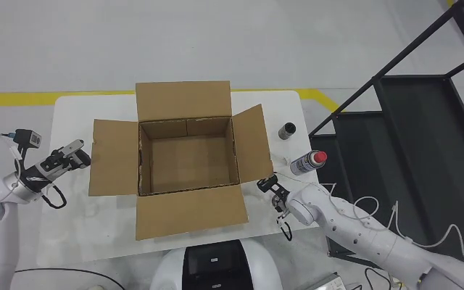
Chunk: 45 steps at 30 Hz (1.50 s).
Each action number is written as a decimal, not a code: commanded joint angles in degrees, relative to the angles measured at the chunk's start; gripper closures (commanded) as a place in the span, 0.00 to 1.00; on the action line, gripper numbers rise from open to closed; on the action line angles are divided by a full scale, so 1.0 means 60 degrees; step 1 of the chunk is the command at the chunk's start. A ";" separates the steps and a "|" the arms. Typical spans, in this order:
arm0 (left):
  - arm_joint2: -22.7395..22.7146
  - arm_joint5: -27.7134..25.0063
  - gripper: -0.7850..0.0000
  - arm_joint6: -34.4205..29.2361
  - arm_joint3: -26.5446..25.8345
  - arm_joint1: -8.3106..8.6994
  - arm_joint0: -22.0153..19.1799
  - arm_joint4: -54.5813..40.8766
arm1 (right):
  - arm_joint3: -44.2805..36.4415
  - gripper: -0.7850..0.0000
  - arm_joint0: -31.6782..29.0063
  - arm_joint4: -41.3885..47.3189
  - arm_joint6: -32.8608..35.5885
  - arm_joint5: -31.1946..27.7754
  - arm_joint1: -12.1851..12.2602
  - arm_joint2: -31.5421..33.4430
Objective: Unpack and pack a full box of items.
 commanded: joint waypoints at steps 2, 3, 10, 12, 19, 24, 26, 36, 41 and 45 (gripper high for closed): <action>0.0000 0.0000 0.00 0.0000 0.0000 0.0000 0.0000 0.0000 | 0.0147 0.89 0.0120 0.0030 -0.0015 0.0021 -0.0124 -0.0042; 0.0000 0.0000 0.00 0.0000 0.0000 0.0000 0.0000 0.0000 | 0.0186 0.66 0.0159 0.0028 -0.0004 0.0025 -0.0164 -0.0056; 0.0000 0.0000 0.00 0.0000 0.0000 0.0000 0.0000 0.0000 | 0.0078 0.00 0.0267 0.0257 0.0297 -0.0139 -0.0282 0.0167; 0.0000 0.0000 0.00 0.0000 0.0000 0.0000 0.0000 0.0000 | -0.0090 0.00 0.0155 0.0344 0.0435 -0.0302 -0.0228 0.0352; 0.0000 0.0000 0.00 0.0000 0.0000 0.0000 0.0000 0.0000 | -0.1023 0.00 -0.0483 0.0402 0.0955 -0.0807 0.0099 0.1230; 0.0000 0.0000 0.00 0.0000 0.0000 0.0000 0.0000 0.0000 | -0.1734 0.00 -0.1124 0.0491 0.1016 -0.1182 0.0377 0.2057; 0.0000 0.0000 0.00 0.0000 0.0000 0.0000 0.0000 0.0000 | -0.1932 0.00 -0.1362 0.0385 0.0912 -0.1410 0.0464 0.2305; 0.0000 0.0000 0.00 0.0000 0.0000 0.0000 0.0000 0.0000 | -0.1986 0.00 -0.1433 0.0354 0.0885 -0.1488 0.0488 0.2373; 0.0000 0.0000 0.00 0.0000 0.0000 0.0000 0.0000 0.0000 | -0.1986 0.00 -0.1433 0.0354 0.0885 -0.1488 0.0488 0.2373; 0.0000 0.0000 0.00 0.0000 0.0000 0.0000 0.0000 0.0000 | -0.1986 0.00 -0.1433 0.0354 0.0885 -0.1488 0.0488 0.2373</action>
